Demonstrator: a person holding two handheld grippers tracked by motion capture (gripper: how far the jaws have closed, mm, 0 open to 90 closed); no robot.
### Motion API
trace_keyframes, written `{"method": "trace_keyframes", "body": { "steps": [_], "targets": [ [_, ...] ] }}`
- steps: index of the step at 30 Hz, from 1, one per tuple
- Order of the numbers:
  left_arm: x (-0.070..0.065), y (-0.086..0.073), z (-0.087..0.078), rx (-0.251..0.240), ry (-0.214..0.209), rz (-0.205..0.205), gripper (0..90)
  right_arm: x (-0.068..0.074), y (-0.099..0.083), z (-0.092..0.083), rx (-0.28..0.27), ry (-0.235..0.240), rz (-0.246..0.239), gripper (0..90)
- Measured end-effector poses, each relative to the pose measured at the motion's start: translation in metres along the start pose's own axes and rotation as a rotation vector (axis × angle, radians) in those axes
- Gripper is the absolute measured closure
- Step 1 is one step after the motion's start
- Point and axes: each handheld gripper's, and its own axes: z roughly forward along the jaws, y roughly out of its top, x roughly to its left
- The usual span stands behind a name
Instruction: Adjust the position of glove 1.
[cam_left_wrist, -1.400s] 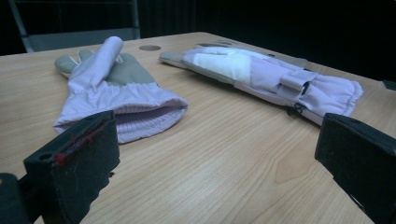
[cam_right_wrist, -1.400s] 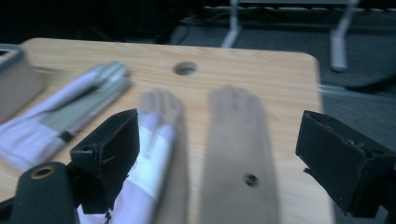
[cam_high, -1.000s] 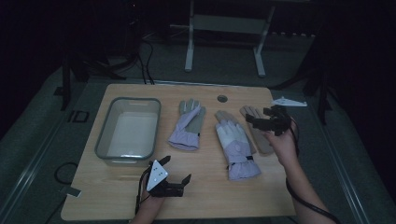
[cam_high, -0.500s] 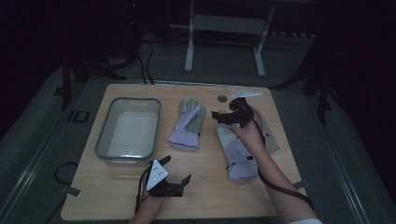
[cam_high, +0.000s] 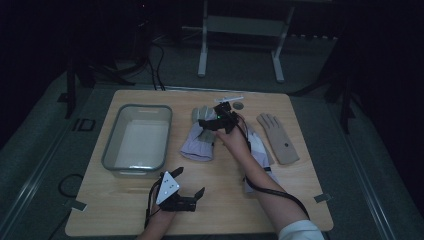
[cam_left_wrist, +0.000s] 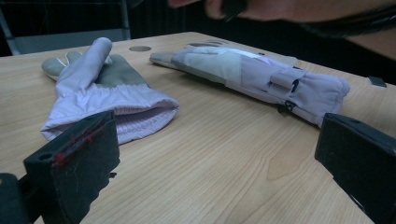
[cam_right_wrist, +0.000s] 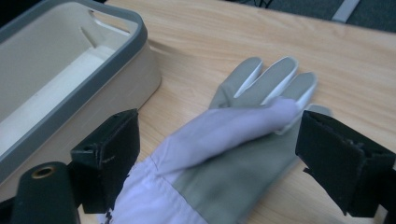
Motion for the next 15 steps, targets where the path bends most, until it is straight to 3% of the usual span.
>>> {"method": "trace_keyframes", "body": {
  "steps": [3,7,9,15],
  "targets": [
    [0.000,0.000,0.000,0.003,-0.008,-0.005,0.1,0.006,-0.002,0.019,0.045,-0.018,0.002,14.6],
    [-0.001,0.000,0.001,0.002,-0.007,-0.001,0.1,0.011,-0.005,0.032,0.074,-0.033,0.005,16.2],
    [-0.001,0.000,0.001,0.004,-0.004,-0.004,0.1,0.012,-0.009,0.043,0.096,-0.071,0.001,17.2],
    [0.000,0.000,0.001,0.014,-0.018,-0.017,0.1,0.010,-0.021,0.065,0.151,-0.152,-0.019,33.4]
  ]
}}
